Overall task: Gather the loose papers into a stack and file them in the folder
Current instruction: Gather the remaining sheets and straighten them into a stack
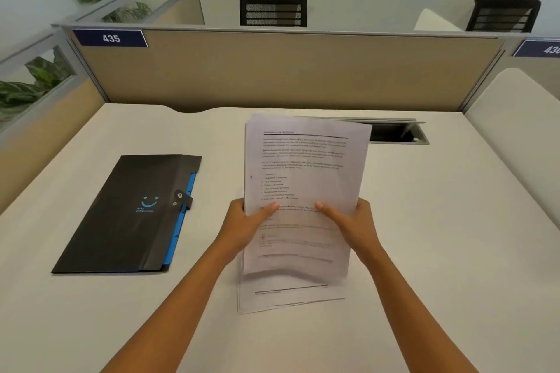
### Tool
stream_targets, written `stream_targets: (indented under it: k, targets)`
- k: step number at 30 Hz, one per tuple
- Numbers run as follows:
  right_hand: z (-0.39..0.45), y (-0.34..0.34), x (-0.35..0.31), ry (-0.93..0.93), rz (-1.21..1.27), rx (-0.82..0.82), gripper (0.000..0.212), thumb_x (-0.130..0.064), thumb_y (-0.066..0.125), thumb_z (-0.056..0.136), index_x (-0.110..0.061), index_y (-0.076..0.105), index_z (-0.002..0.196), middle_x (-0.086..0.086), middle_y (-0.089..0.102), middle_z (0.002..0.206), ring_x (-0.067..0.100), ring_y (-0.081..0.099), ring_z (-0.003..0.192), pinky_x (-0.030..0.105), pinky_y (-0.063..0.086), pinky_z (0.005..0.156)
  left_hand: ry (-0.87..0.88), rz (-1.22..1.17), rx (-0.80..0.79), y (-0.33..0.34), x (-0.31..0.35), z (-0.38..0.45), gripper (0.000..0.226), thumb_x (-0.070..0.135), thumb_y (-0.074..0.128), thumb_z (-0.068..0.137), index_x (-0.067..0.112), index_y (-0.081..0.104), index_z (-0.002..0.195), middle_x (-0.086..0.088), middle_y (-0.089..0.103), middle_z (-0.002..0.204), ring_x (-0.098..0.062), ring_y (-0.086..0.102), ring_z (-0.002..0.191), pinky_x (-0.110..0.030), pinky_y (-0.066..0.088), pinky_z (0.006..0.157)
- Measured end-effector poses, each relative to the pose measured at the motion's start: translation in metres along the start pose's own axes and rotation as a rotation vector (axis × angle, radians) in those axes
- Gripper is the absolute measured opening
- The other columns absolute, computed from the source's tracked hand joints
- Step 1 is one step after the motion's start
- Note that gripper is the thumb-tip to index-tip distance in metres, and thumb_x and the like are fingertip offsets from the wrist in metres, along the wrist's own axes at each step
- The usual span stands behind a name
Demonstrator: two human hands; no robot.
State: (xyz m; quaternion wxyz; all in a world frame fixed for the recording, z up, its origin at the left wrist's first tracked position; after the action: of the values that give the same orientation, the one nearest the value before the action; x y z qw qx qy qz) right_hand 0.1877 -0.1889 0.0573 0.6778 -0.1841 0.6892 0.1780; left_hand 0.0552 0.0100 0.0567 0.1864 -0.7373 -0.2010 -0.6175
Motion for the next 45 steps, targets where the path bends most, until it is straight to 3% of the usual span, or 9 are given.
stream_targets:
  k: [5,8,13,21,26,32,36,45]
  targets:
    - [-0.001,0.009,-0.033,-0.146,0.021,0.024,0.037,-0.032,0.081,0.075,-0.024,0.071,0.109,-0.01,0.076,0.099,0.016,0.074,0.085,0.025,0.06,0.064,0.175,-0.006,0.032,-0.001,0.034,-0.005,0.031,0.038,0.077,0.073,0.059,0.067,0.094,0.021,0.072,0.093,0.0,0.067,0.09,-0.017,0.057,0.062]
    - [-0.005,0.01,-0.041,-0.174,0.039,0.005,0.045,-0.034,0.085,0.07,-0.026,0.07,0.112,-0.01,0.075,0.104,0.015,0.073,0.092,0.025,0.06,0.068,0.249,-0.046,0.061,-0.006,0.043,-0.006,0.034,0.033,0.08,0.073,0.057,0.068,0.095,0.019,0.073,0.095,-0.003,0.067,0.094,-0.017,0.057,0.065]
    - [-0.01,0.014,-0.039,-0.16,0.046,-0.041,0.04,-0.03,0.083,0.07,-0.048,0.071,0.104,-0.011,0.075,0.105,0.016,0.072,0.095,0.033,0.063,0.071,0.285,-0.066,0.069,-0.005,0.047,-0.01,0.034,0.034,0.081,0.072,0.057,0.069,0.094,0.02,0.074,0.095,-0.004,0.068,0.092,-0.017,0.057,0.063]
    - [-0.011,0.015,-0.042,-0.185,0.047,-0.045,0.038,-0.036,0.083,0.071,-0.048,0.071,0.105,-0.013,0.075,0.106,0.014,0.073,0.095,0.029,0.062,0.068,0.403,-0.064,0.092,-0.007,0.054,-0.012,0.042,0.023,0.08,0.072,0.052,0.069,0.1,0.014,0.074,0.1,-0.017,0.069,0.098,-0.029,0.062,0.071]
    - [-0.013,0.02,-0.026,-0.155,0.027,-0.066,0.046,-0.026,0.082,0.073,-0.054,0.067,0.106,-0.016,0.073,0.107,0.014,0.071,0.1,0.032,0.062,0.073,0.346,-0.073,0.094,-0.003,0.042,-0.013,0.045,0.018,0.081,0.068,0.037,0.066,0.106,0.016,0.074,0.098,-0.015,0.068,0.098,-0.036,0.062,0.076]
    - [-0.014,0.02,-0.026,-0.161,0.038,-0.069,0.048,-0.023,0.083,0.075,-0.049,0.065,0.112,-0.012,0.073,0.111,0.015,0.07,0.102,0.031,0.061,0.073,0.363,-0.078,0.073,-0.004,0.039,-0.011,0.05,0.02,0.081,0.07,0.053,0.067,0.105,0.014,0.073,0.102,-0.016,0.068,0.102,-0.034,0.061,0.076]
    - [-0.014,0.022,-0.014,-0.108,0.024,-0.074,0.048,-0.021,0.082,0.077,-0.051,0.065,0.111,-0.011,0.073,0.11,0.015,0.07,0.102,0.037,0.062,0.077,0.35,-0.078,0.098,-0.002,0.027,-0.013,0.054,0.019,0.082,0.069,0.056,0.066,0.103,0.018,0.073,0.1,-0.011,0.068,0.101,-0.03,0.061,0.073]
    - [-0.002,0.027,-0.031,-0.127,0.038,-0.07,0.034,-0.023,0.076,0.083,-0.046,0.068,0.107,-0.01,0.074,0.107,0.016,0.072,0.098,0.032,0.062,0.075,0.345,-0.044,0.113,-0.009,0.034,-0.008,0.043,0.025,0.081,0.071,0.056,0.067,0.097,0.02,0.073,0.097,-0.007,0.069,0.095,-0.021,0.059,0.065]
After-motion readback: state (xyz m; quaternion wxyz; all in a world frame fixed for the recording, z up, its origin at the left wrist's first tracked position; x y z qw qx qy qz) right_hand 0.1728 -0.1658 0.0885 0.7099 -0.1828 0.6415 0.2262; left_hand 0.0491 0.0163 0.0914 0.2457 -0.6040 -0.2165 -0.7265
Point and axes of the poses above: each hand's wrist, its own z-axis towards the middle knuckle, its own y-axis out of the palm, x = y × z, the point moved 6 cm from there along z, towards the middle knuckle
